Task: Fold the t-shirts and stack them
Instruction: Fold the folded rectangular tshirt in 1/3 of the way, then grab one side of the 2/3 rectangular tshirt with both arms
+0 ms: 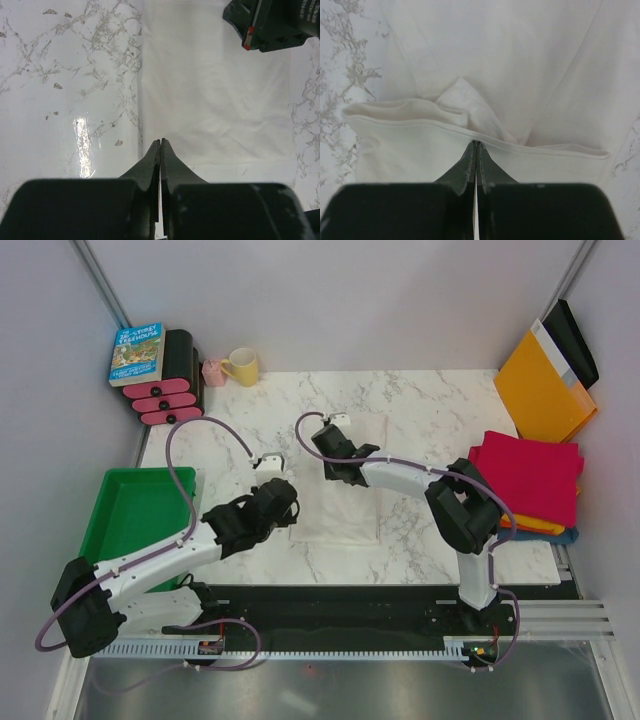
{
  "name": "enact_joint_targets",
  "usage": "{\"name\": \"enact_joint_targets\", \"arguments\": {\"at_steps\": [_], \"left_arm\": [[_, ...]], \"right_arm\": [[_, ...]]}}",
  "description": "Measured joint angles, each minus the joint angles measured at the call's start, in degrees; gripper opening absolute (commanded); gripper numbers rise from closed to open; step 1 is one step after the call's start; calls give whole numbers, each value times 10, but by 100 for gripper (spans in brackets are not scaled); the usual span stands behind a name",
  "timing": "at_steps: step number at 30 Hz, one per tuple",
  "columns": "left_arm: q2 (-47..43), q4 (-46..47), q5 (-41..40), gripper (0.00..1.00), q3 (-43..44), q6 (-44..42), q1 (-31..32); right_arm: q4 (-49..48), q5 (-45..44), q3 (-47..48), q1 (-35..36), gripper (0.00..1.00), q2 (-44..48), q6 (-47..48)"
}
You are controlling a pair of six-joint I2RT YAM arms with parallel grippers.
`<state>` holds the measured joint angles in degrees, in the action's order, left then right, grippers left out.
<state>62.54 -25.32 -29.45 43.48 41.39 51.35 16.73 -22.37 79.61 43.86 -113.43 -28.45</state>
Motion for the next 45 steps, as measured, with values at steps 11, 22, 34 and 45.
{"name": "enact_joint_targets", "arguments": {"at_steps": [11, 22, 34, 45], "left_arm": [[30, -5, -1, 16, -5, 0, 0], [39, -7, -25, 76, 5, -12, 0], [152, 31, 25, 68, 2, -11, -16], [231, 48, 89, 53, 2, 4, -54]], "right_arm": [[-1, -10, 49, -30, 0, -73, 12], [-40, -54, 42, -33, 50, 94, 74], [-19, -71, -229, 44, 51, 328, 4], [52, -97, -308, 109, 50, 402, -78]]}}
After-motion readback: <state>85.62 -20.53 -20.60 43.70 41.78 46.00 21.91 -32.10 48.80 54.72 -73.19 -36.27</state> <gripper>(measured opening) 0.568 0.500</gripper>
